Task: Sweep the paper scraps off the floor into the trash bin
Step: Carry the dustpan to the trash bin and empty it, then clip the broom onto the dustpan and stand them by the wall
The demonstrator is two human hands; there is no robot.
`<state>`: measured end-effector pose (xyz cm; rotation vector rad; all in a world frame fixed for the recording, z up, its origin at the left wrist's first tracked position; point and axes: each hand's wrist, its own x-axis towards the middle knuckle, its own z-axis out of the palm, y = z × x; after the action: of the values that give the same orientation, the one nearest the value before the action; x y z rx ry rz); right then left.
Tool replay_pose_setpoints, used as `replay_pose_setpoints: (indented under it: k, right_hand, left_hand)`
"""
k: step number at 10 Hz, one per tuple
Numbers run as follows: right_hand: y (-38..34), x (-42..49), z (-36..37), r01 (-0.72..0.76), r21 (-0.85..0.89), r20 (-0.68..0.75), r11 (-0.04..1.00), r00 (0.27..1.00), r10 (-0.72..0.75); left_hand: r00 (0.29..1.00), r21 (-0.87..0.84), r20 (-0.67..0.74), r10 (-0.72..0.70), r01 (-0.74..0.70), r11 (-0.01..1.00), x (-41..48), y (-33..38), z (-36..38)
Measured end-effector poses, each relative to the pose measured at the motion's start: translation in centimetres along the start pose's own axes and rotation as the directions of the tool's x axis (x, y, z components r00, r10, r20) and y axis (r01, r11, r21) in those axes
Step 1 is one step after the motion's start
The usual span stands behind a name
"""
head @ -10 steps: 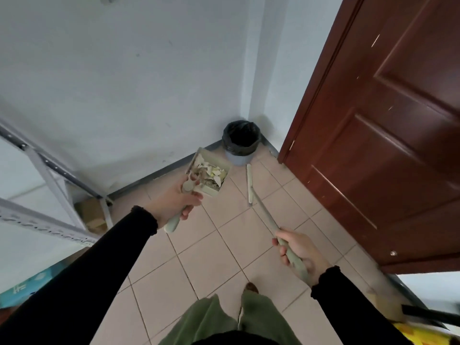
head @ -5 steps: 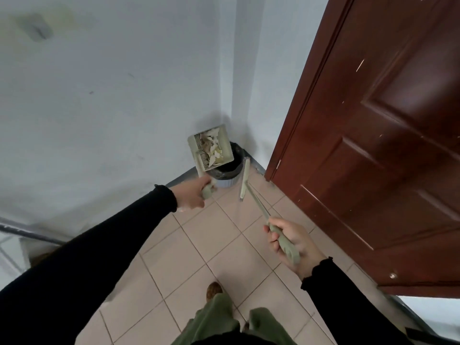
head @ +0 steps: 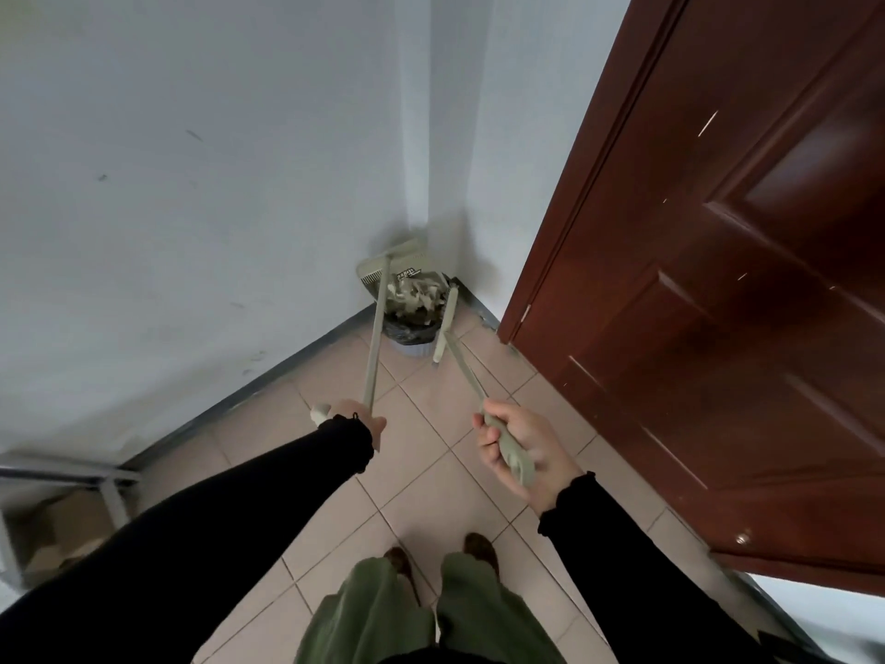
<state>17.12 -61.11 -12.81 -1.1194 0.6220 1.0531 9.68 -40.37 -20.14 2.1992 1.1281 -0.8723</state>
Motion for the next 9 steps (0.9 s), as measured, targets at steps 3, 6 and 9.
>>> replay_pose_setpoints:
  k: [3,6,9]
  right_hand:
    - [-3.2,-0.1,-2.6,-0.021,-0.063,0.047,0.998,0.999,0.024]
    - [-5.3,-2.7,-2.6,-0.013,-0.088,0.12,0.996,0.992,0.023]
    - [-9.5,-10.5,3.9,0.334,-0.536,0.474,0.776,0.879,-0.051]
  left_hand:
    - [0.998,0.059,-0.026,-0.065,0.066,0.996,0.9,1.2,2.6]
    - [0.986,0.522,0.071,0.151,-0.165,0.837,-8.4,3.5,-2.4]
    - [0.935,0.578,0.072,0.348,-0.323,0.75,-19.1,2.2,-13.4]
